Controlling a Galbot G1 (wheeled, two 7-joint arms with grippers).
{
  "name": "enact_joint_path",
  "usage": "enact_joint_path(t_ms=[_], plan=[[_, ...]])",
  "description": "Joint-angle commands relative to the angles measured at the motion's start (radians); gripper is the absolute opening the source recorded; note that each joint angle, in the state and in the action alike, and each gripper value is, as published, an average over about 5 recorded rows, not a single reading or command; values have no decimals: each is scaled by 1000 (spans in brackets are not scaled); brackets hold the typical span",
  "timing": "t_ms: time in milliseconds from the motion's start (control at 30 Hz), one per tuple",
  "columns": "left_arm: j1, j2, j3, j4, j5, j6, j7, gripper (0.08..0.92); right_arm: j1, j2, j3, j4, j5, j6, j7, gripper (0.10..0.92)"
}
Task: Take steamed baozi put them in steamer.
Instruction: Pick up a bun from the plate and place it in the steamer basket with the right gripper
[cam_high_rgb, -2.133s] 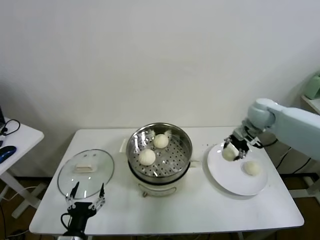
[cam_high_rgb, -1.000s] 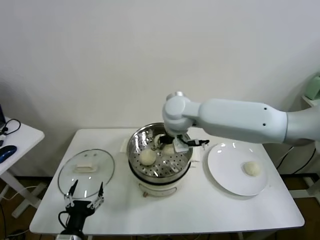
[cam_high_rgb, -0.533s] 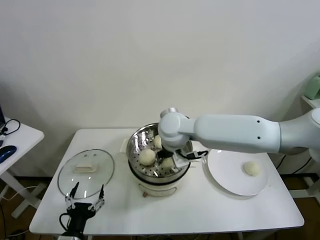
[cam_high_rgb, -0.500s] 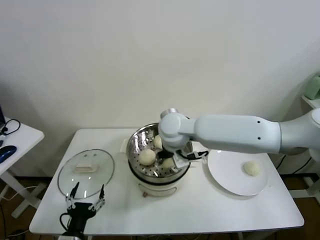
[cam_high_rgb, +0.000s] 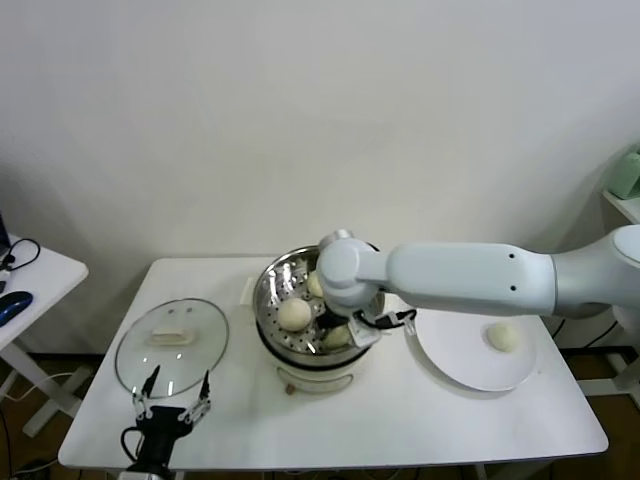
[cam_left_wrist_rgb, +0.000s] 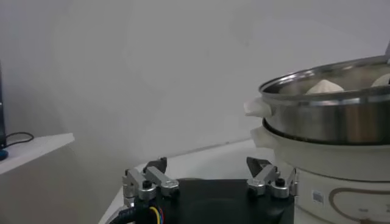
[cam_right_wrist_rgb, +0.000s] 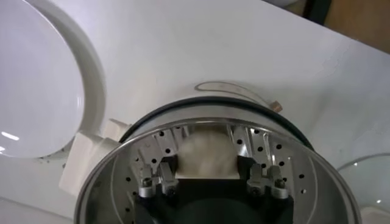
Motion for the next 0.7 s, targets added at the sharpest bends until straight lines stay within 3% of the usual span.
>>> enact_joint_path(t_ms=[33,533,700], plan=[[-1,1,1,3,1,-1,0,823,-14,14,6,-3,0,7,1,645],[-3,-9,10,1,4,3,0,823,-20,21,0,-20,19,2,5,650],[-1,-11,10,3,5,2,-1,823,-19,23,0,-26,33,-1,11,719]])
